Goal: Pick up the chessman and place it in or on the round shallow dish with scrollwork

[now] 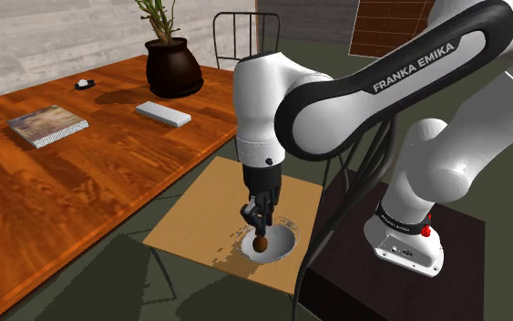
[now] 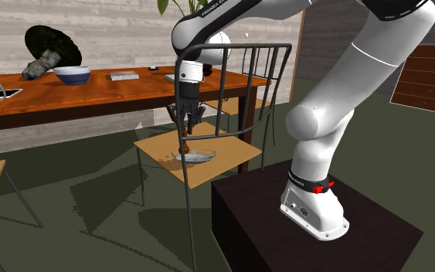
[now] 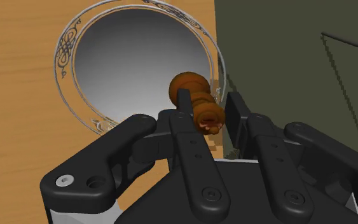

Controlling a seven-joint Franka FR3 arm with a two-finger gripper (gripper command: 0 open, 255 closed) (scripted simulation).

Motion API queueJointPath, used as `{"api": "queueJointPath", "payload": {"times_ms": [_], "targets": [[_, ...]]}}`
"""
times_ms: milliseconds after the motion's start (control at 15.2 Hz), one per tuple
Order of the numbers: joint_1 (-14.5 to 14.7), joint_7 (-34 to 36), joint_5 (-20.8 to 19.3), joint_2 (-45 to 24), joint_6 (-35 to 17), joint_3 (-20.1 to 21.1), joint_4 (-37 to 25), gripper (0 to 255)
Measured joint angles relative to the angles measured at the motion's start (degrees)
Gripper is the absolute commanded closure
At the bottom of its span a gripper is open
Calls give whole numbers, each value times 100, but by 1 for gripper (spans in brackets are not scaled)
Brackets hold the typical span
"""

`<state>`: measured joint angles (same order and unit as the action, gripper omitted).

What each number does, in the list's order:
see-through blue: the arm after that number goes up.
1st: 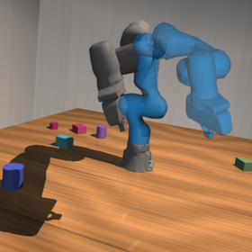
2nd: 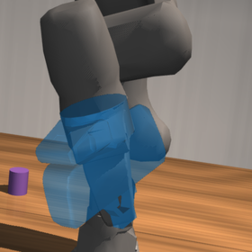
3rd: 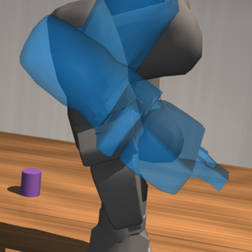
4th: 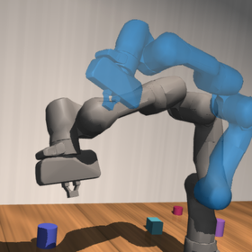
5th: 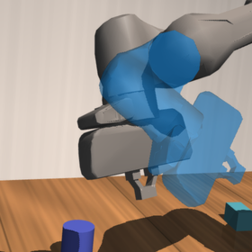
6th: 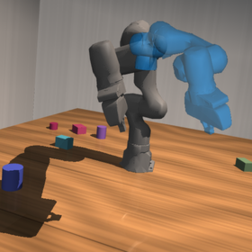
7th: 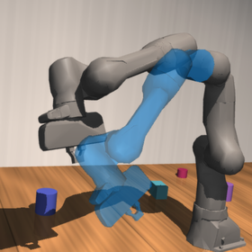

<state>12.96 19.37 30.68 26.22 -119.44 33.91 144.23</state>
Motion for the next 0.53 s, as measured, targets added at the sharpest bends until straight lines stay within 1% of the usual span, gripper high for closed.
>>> {"api": "queueJointPath", "payload": {"times_ms": [66, 198, 330, 396, 462, 528], "targets": [[-53, -24, -12, 11, 17, 44, -12, 0], [-125, 2, -157, -106, -21, 174, -134, 0], [-135, 47, -128, -159, -50, 218, -158, 0], [-216, -44, -3, -40, 54, 241, -88, 0], [-299, -104, 37, 25, 176, 331, -117, 0], [-373, -151, -142, 125, 334, 404, -181, 0]]}}
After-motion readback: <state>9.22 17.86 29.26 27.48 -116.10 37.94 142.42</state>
